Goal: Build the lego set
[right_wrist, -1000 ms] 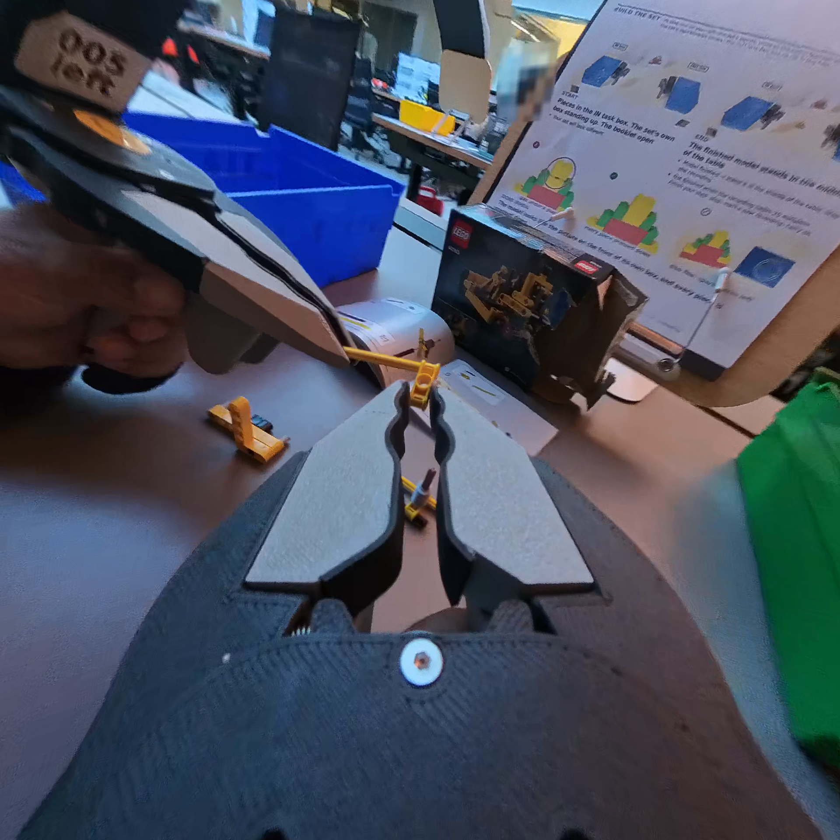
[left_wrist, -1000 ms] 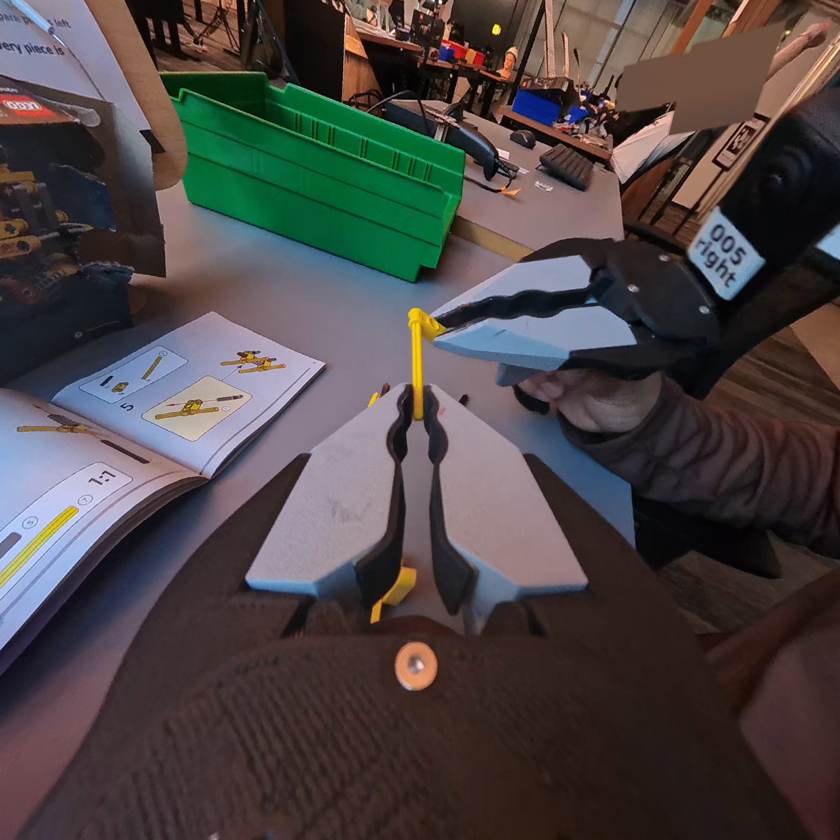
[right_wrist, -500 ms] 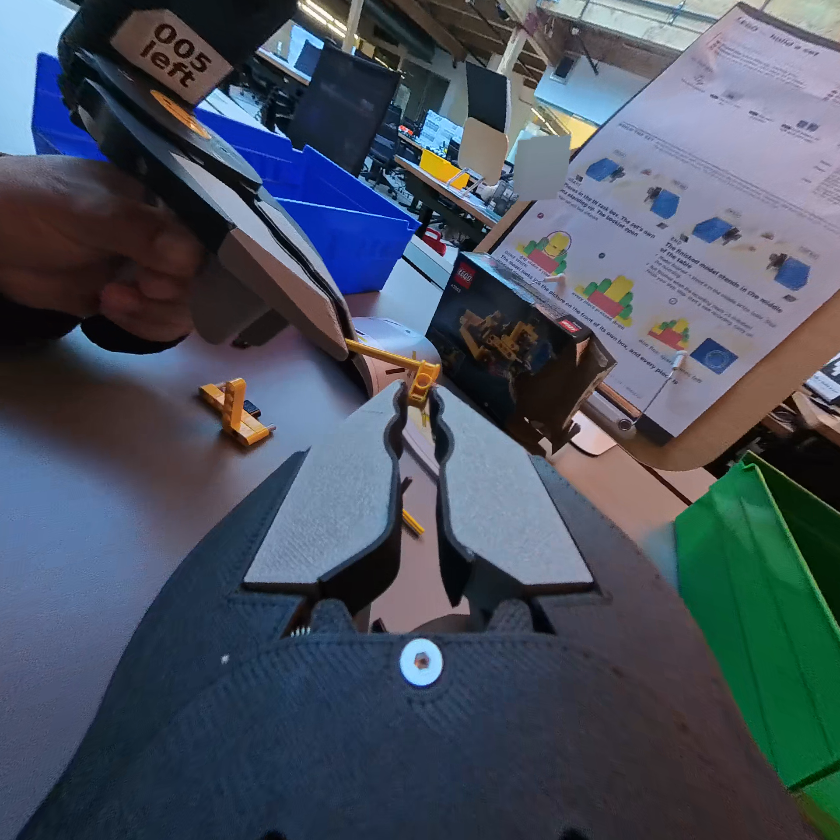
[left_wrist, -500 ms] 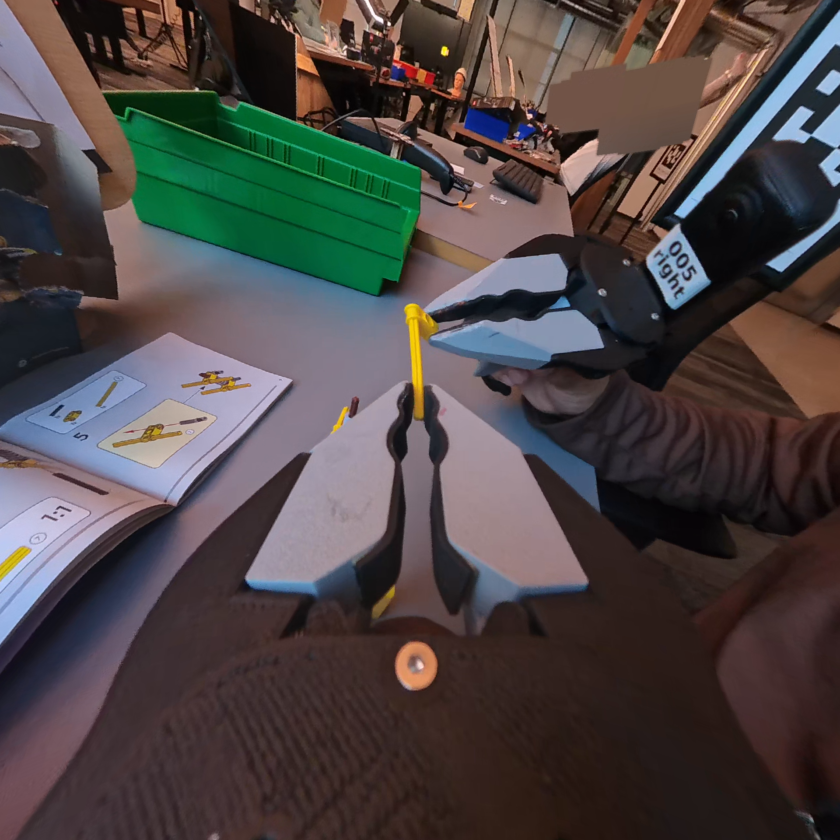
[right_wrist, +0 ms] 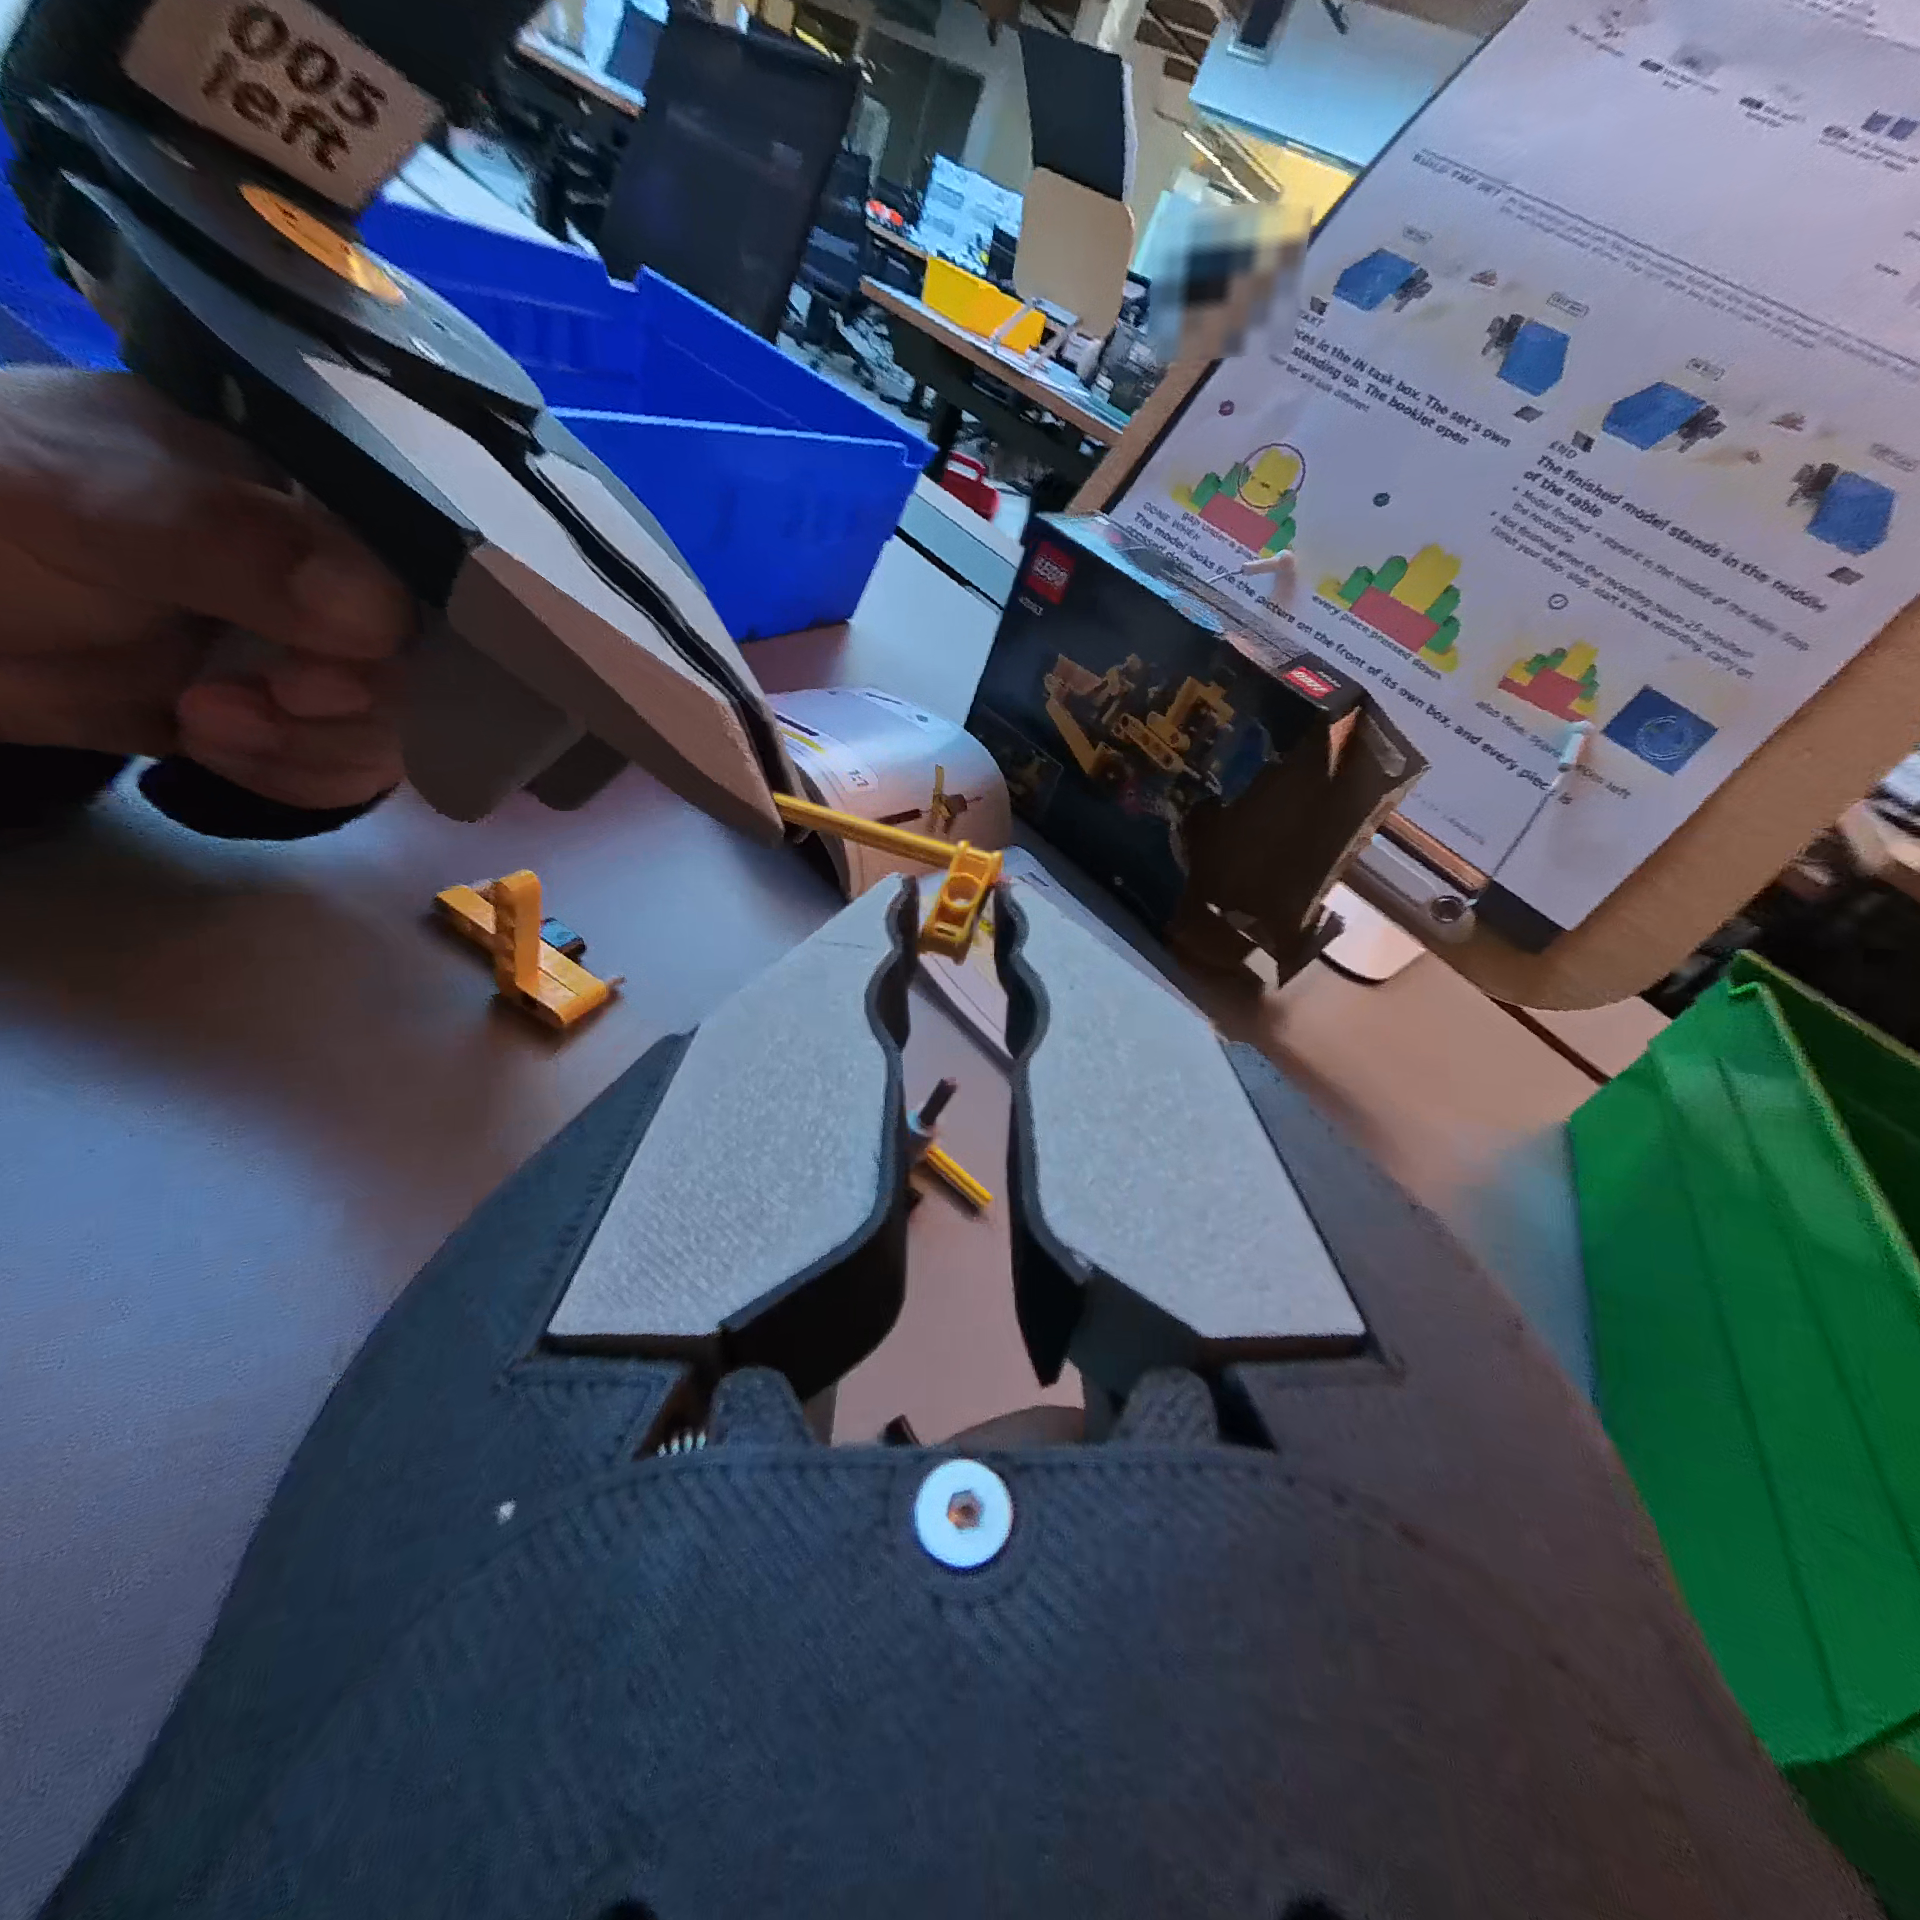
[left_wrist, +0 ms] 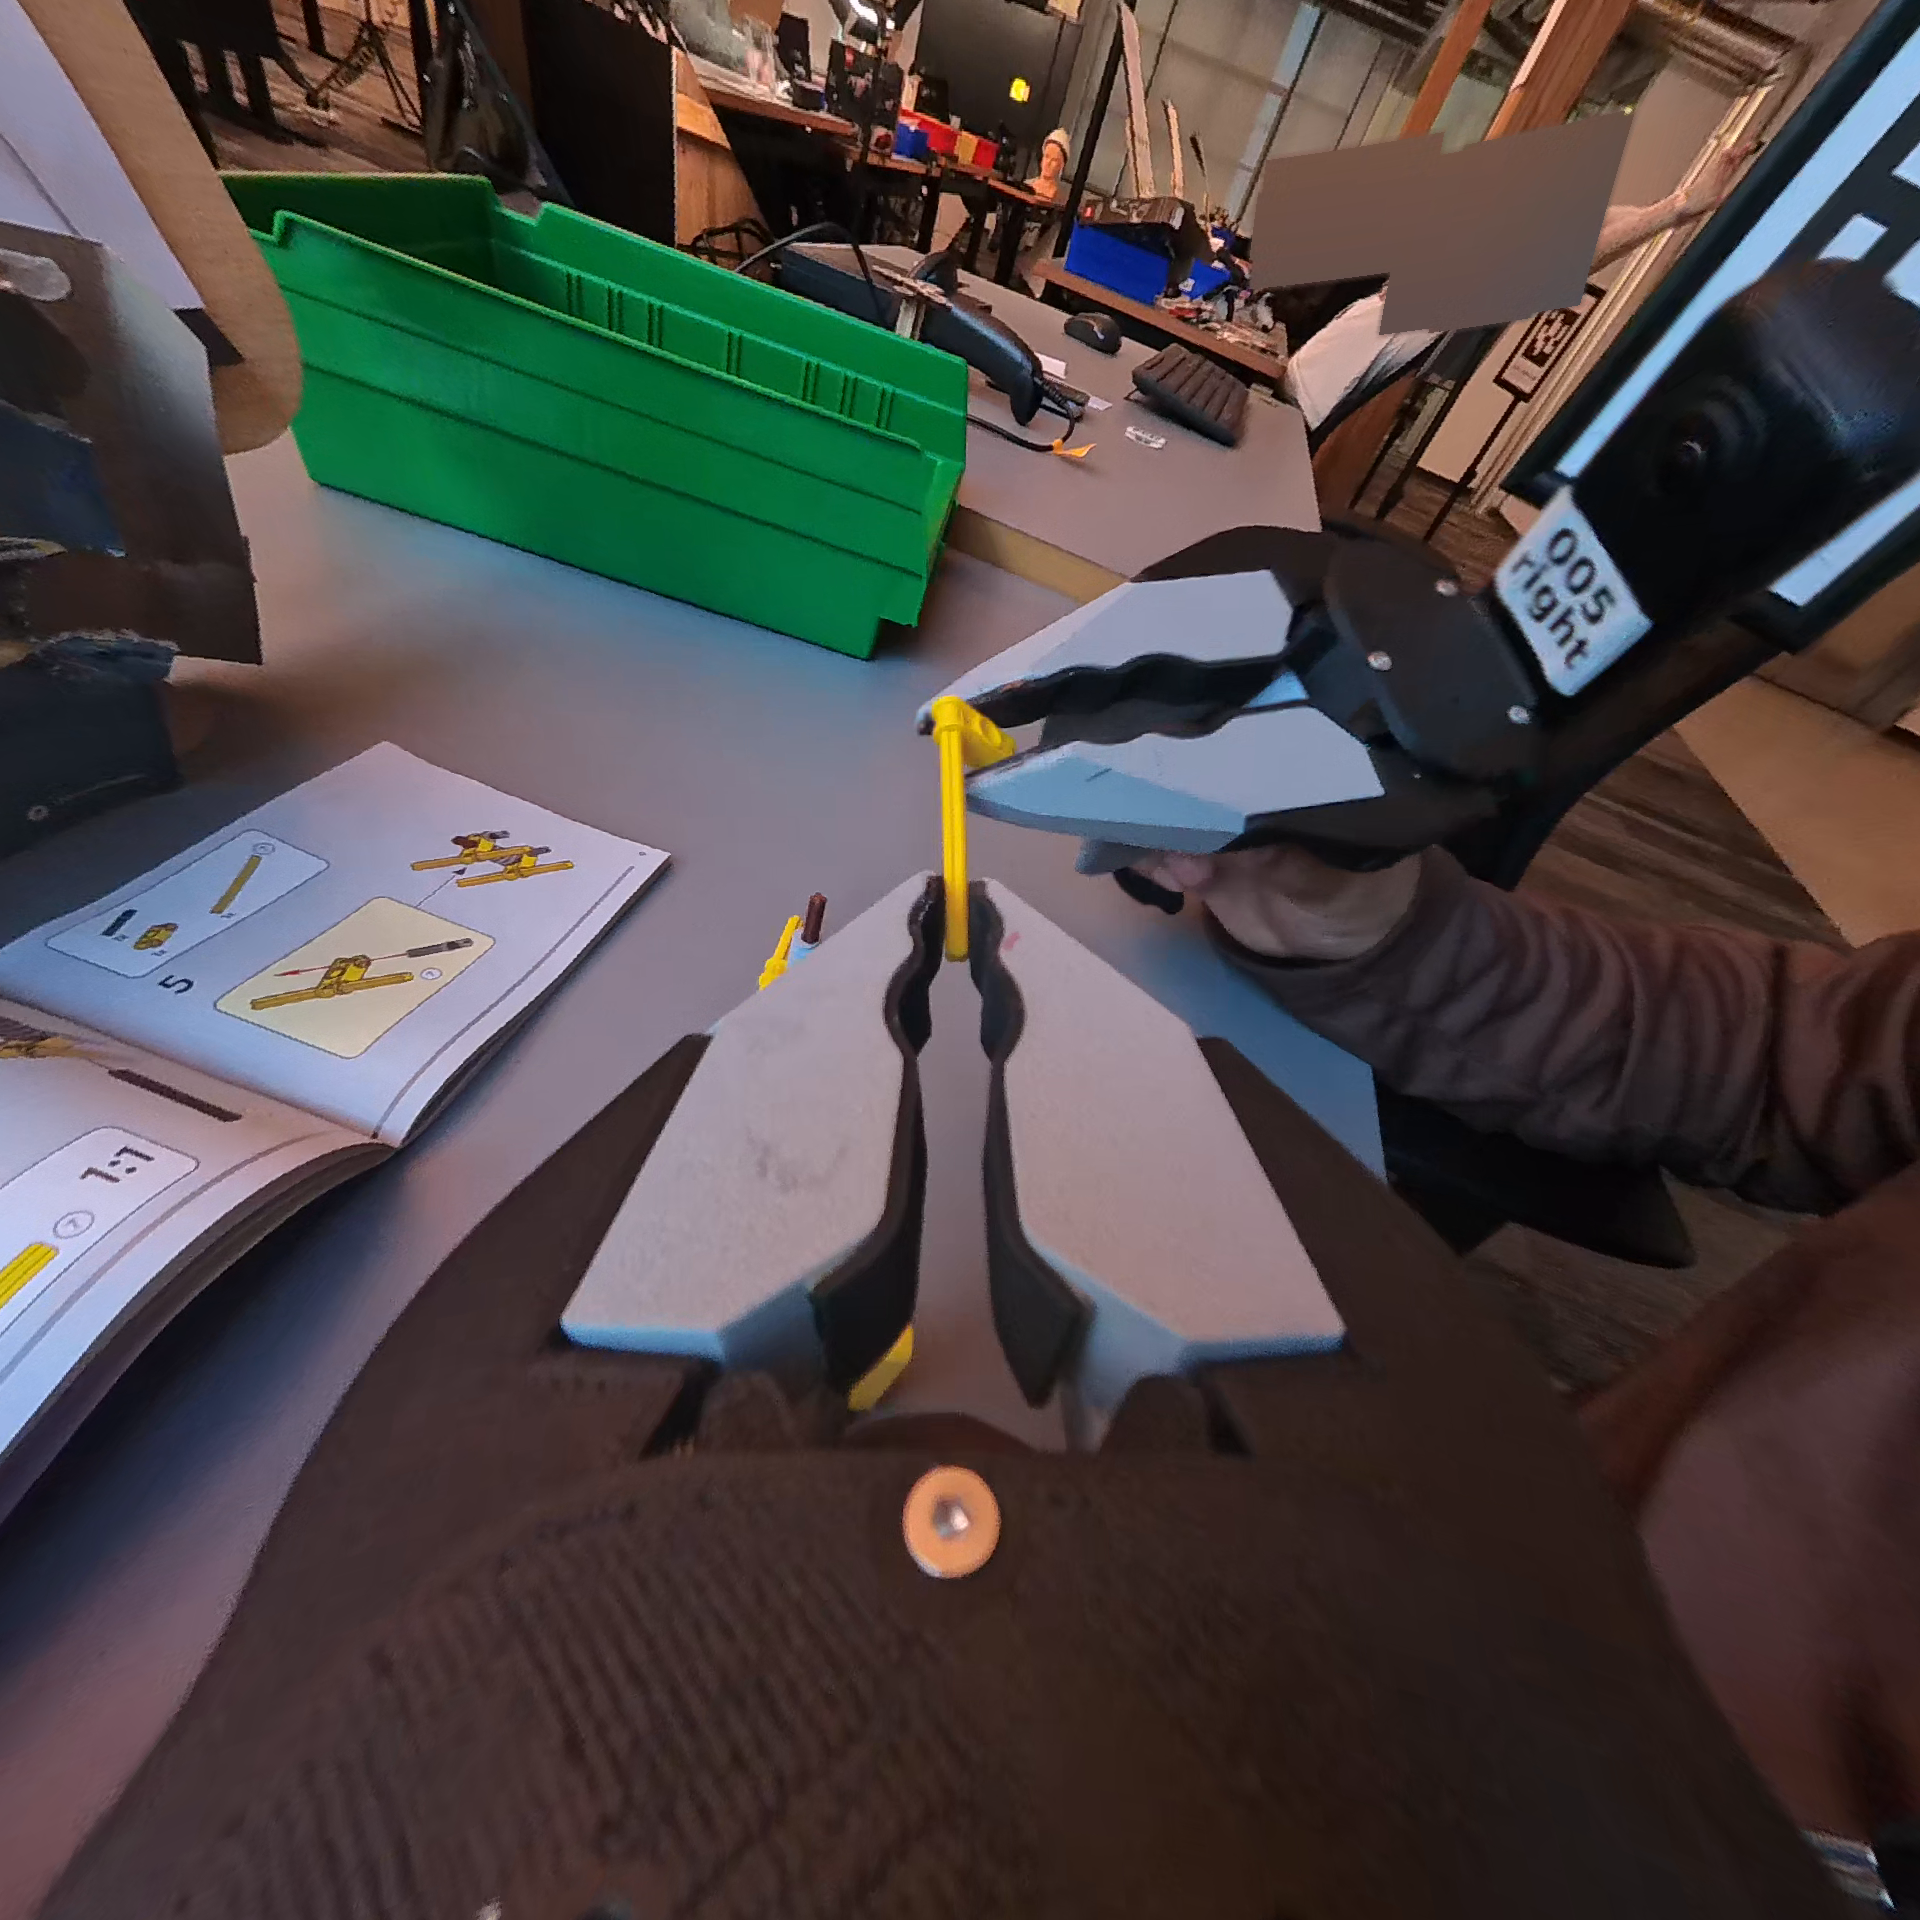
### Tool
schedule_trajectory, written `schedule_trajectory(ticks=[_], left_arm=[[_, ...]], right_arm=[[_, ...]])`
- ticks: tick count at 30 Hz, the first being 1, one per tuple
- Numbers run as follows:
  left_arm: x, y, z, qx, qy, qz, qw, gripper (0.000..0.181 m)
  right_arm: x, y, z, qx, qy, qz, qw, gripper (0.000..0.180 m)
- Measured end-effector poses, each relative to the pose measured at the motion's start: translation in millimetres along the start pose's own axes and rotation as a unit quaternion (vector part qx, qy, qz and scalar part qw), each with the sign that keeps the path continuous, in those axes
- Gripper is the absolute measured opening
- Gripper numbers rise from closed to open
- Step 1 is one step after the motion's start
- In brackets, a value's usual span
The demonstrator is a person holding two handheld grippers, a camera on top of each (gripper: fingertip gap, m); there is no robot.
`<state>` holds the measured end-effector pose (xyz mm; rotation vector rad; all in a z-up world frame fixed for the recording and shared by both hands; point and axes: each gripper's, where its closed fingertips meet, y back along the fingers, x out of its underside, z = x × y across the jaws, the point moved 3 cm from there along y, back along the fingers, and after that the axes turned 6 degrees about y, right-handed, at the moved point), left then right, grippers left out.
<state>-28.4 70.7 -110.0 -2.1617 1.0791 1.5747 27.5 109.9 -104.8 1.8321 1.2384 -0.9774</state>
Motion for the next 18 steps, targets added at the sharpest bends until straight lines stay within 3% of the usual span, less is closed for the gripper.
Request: schedule_trajectory(ticks=[18], left_arm=[[-5.0,2.1,-2.0,-0.026,-0.035,-0.016,0.999,0.002]], right_arm=[[-0.6,-0.1,0.3,0.015,0.004,0.010,1.000,0.008]])
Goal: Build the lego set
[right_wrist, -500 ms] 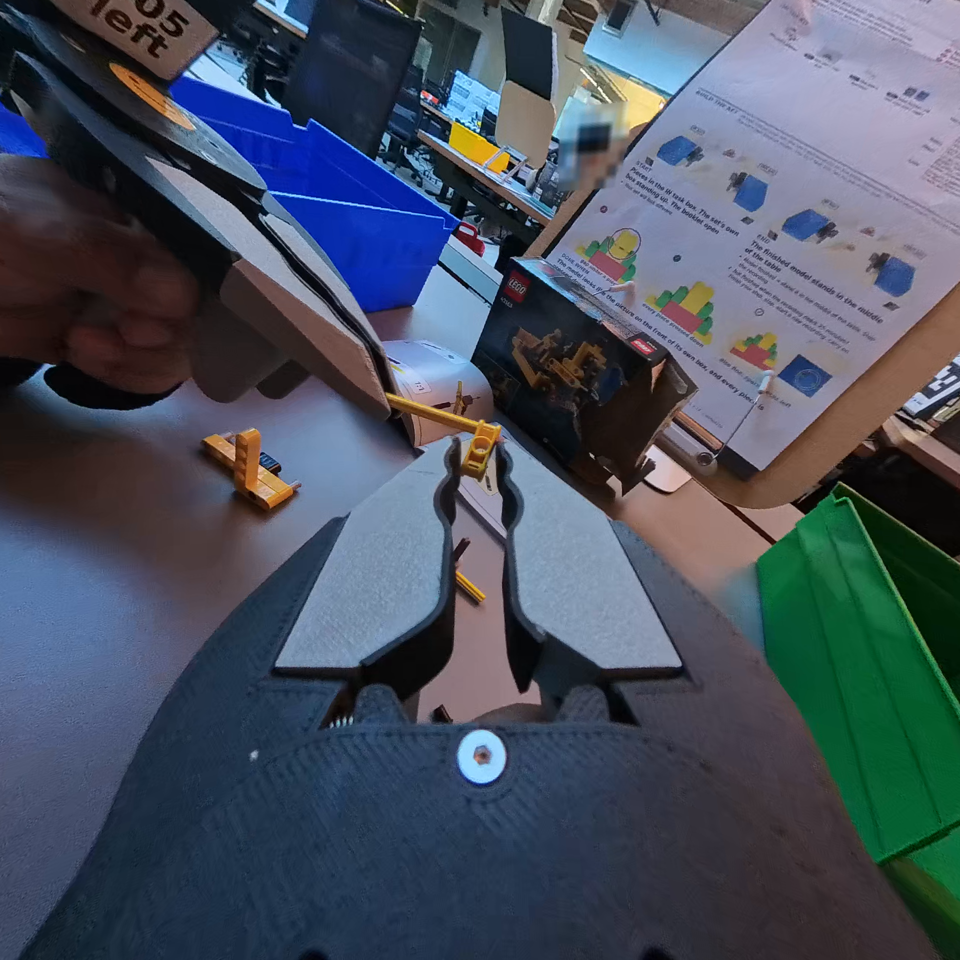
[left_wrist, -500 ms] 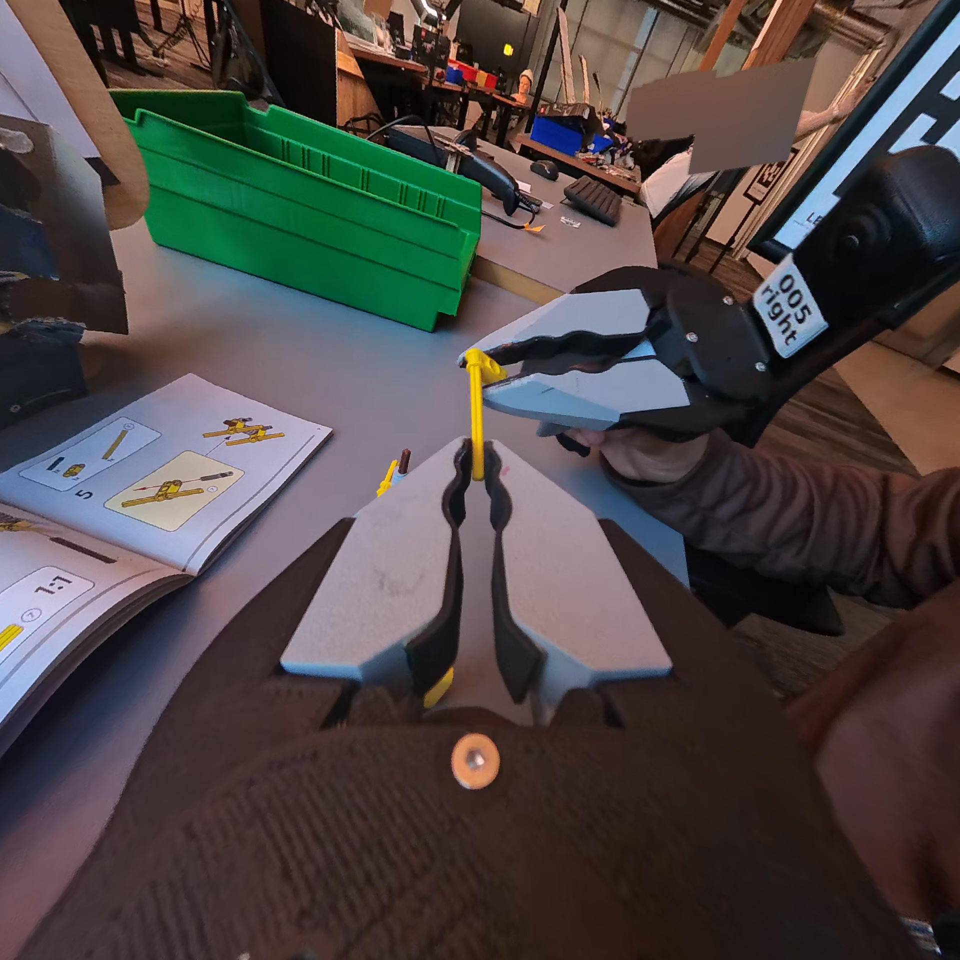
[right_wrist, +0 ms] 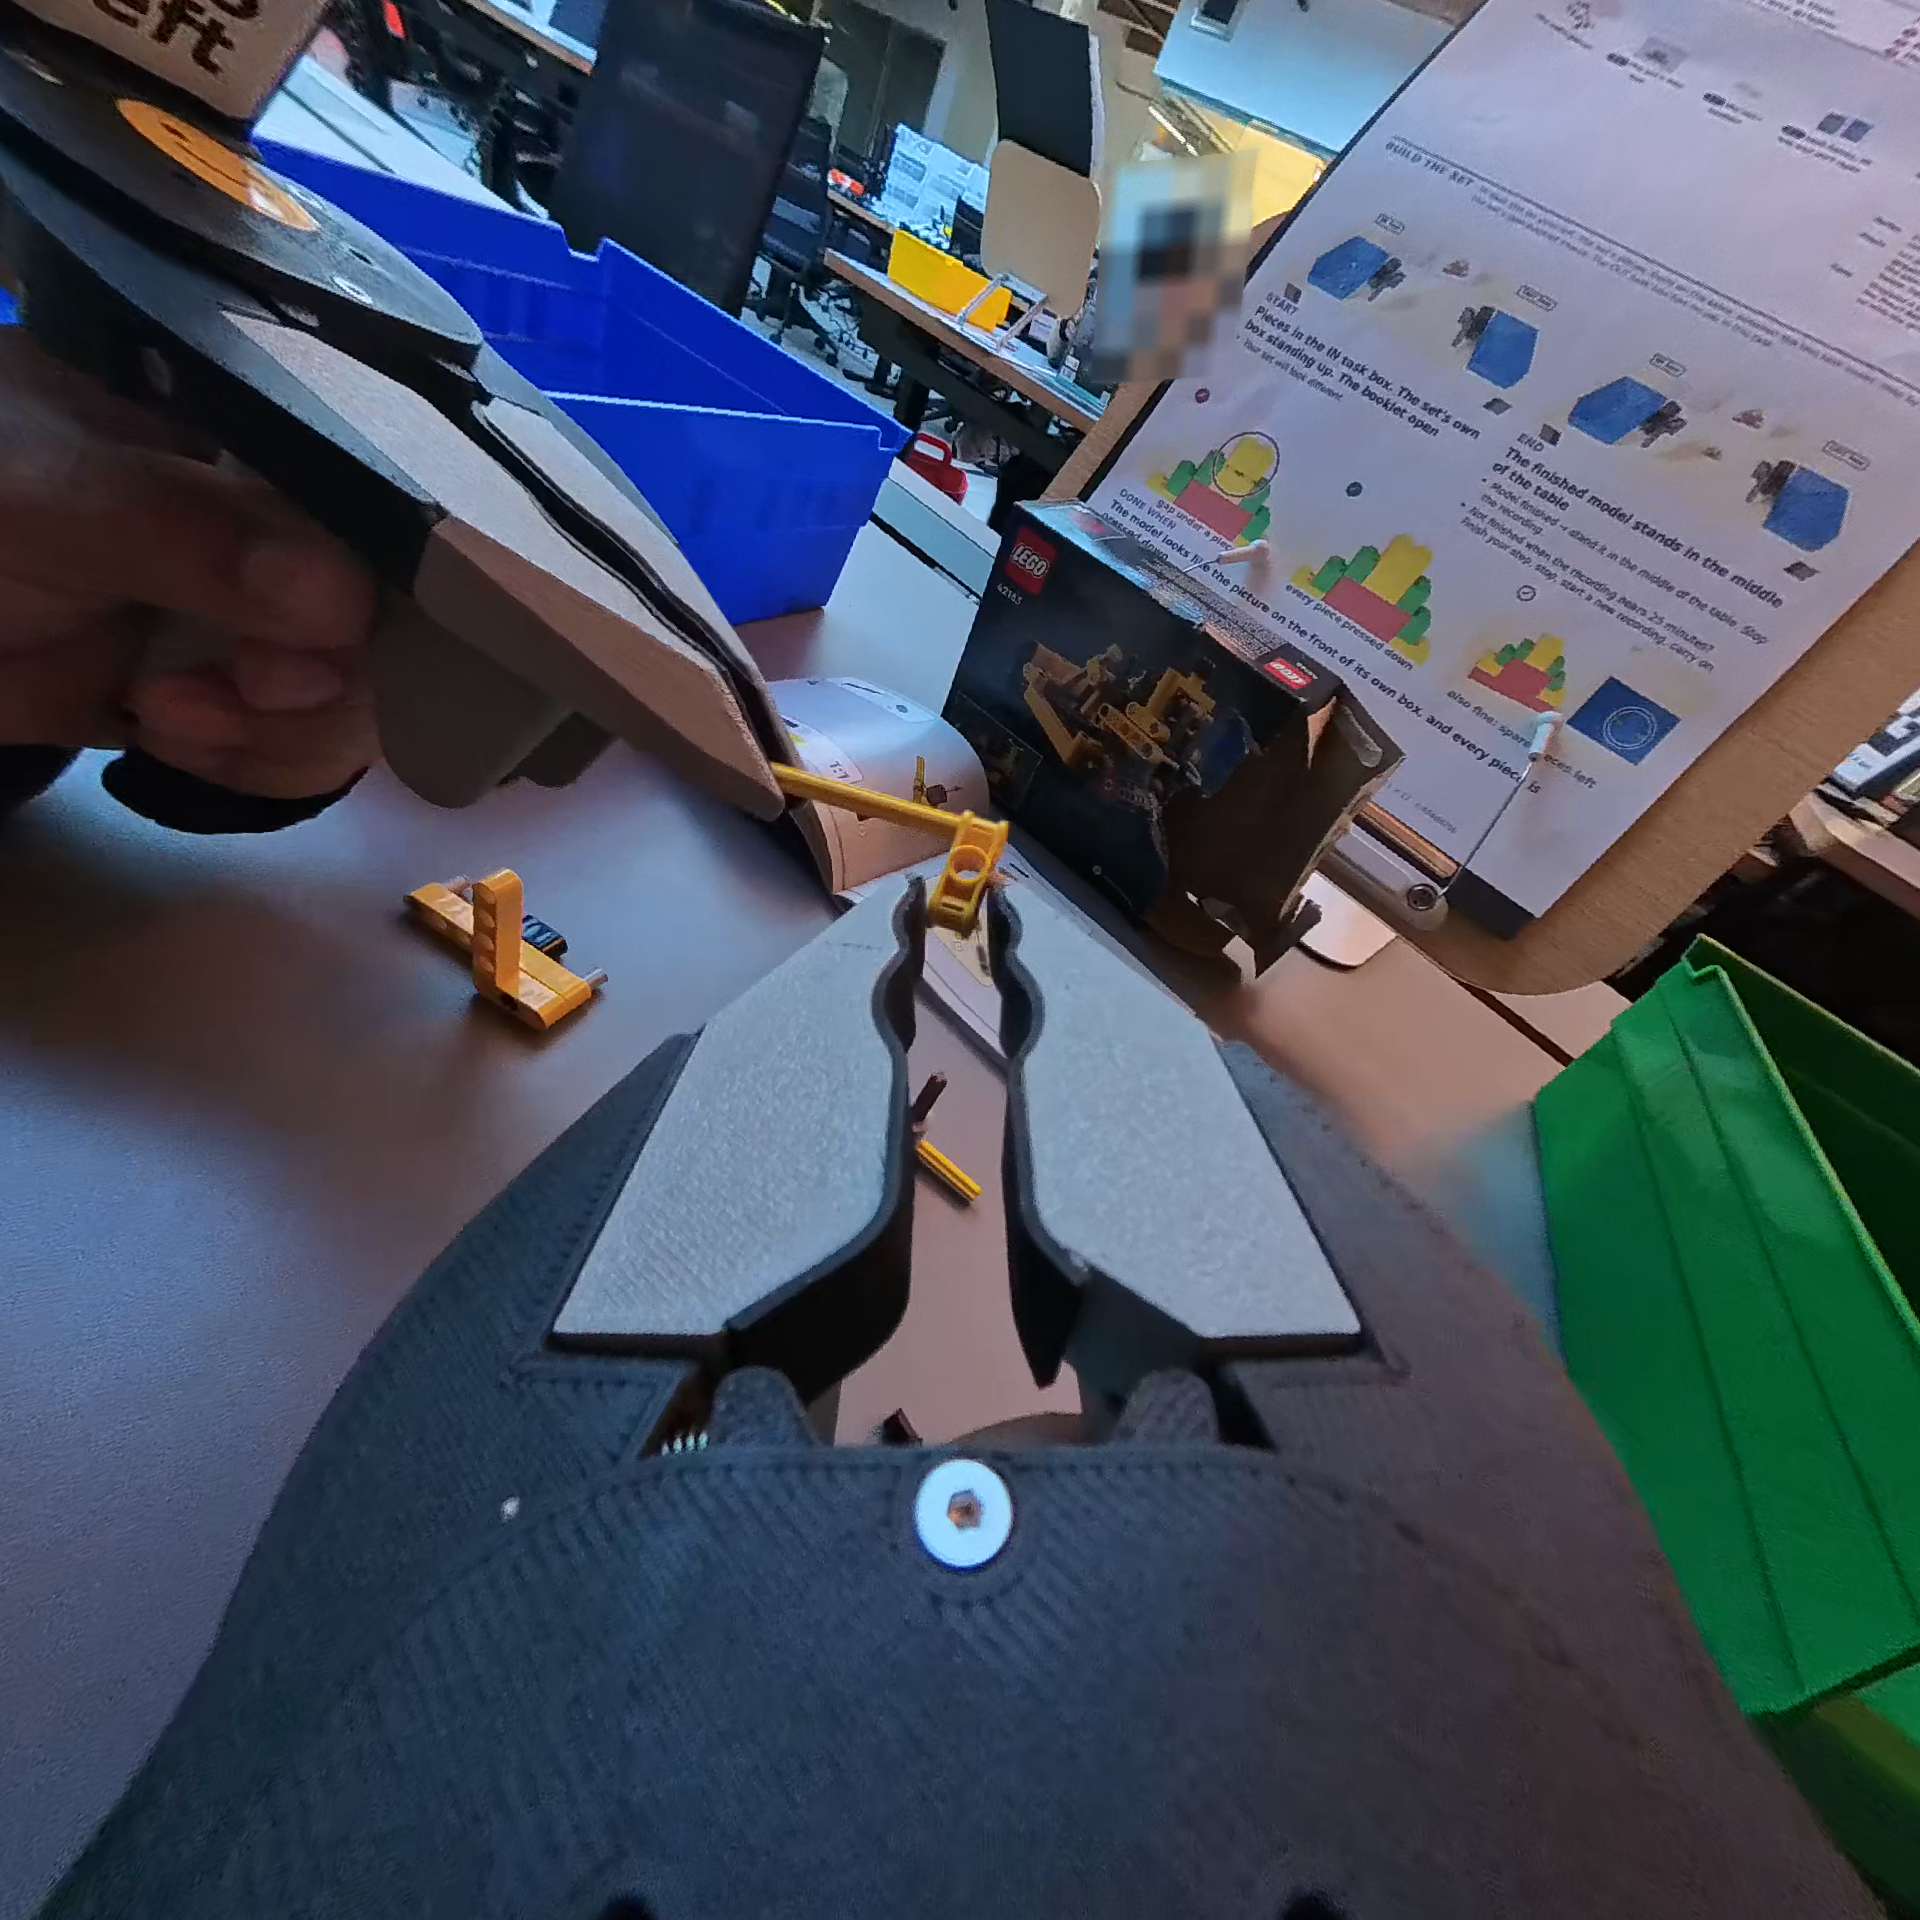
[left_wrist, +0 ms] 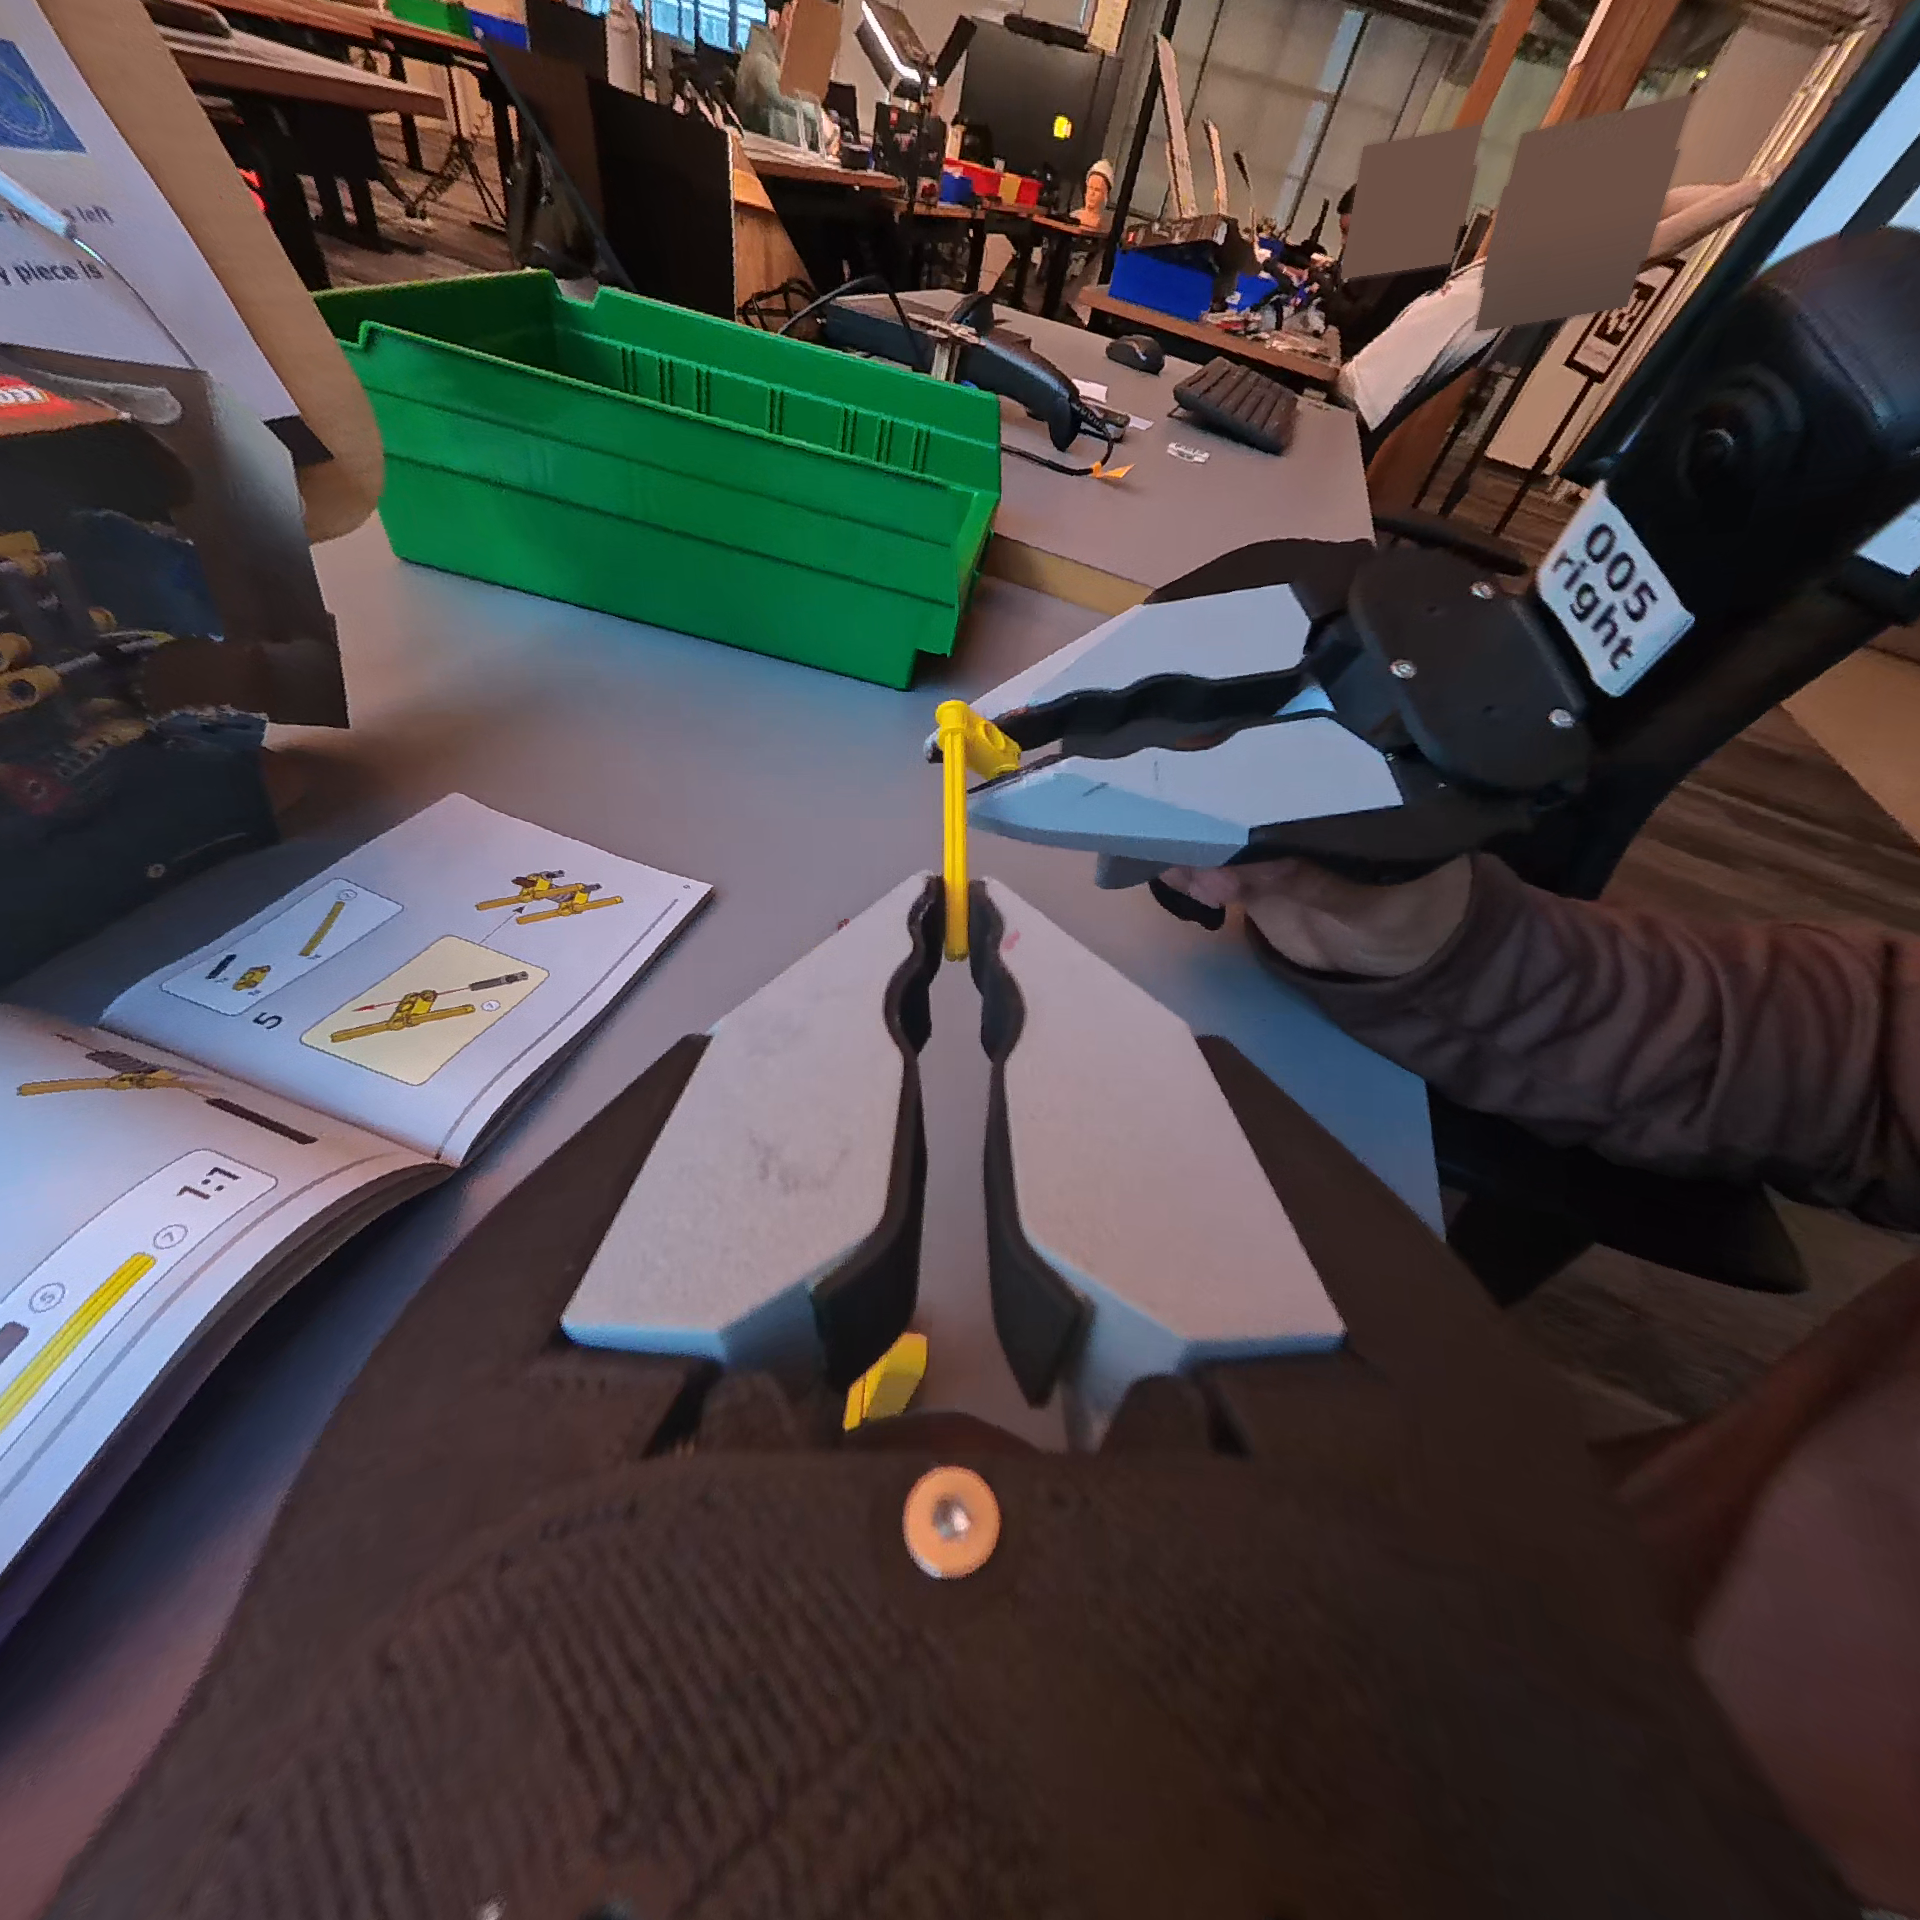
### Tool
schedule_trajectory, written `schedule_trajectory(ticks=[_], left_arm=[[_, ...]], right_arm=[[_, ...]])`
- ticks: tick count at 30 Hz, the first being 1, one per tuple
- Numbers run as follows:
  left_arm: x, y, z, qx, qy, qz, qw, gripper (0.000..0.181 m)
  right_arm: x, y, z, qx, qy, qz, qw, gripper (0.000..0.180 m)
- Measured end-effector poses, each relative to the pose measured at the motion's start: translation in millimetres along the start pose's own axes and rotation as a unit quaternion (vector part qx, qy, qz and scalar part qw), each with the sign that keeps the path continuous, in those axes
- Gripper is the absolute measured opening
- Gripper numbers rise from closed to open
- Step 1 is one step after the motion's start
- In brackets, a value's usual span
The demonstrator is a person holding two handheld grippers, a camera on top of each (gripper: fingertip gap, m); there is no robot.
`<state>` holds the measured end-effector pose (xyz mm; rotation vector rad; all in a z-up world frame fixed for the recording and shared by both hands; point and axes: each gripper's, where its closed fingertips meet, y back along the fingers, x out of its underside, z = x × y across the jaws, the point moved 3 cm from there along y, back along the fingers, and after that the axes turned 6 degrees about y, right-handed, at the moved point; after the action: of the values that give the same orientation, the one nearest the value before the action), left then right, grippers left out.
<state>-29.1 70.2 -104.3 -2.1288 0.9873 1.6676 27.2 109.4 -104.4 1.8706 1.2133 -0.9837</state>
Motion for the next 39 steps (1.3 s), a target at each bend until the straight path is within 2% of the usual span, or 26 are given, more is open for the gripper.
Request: schedule_trajectory(ticks=[3,7,11,18,24,34,39], left_arm=[[0,0,-1,0.000,-0.003,0.000,1.000,0.002],[2,-1,2,-0.013,-0.014,0.009,1.000,0.002],[3,-1,1,-0.023,-0.033,0.013,0.999,0.002],[9,-4,-1,-0.042,-0.069,0.029,0.996,0.002],[13,-5,-3,-0.012,-0.032,0.043,0.998,0.002],[23,-10,-3,-0.001,-0.013,0.066,0.998,0.002],[26,-11,-3,0.007,0.011,0.071,0.997,0.001]], right_arm=[[-1,1,0,0.002,0.004,-0.003,1.000,0.008],[-1,-1,4,-0.004,0.011,0.001,1.000,0.017],[2,-1,1,-0.001,0.006,0.007,1.000,0.009],[8,-2,3,-0.007,0.023,0.026,0.999,0.008],[4,3,3,-0.021,0.051,0.002,0.998,0.007],[11,6,7,-0.029,0.141,0.025,0.989,0.007],[14,6,8,-0.034,0.141,0.028,0.989,0.007]])
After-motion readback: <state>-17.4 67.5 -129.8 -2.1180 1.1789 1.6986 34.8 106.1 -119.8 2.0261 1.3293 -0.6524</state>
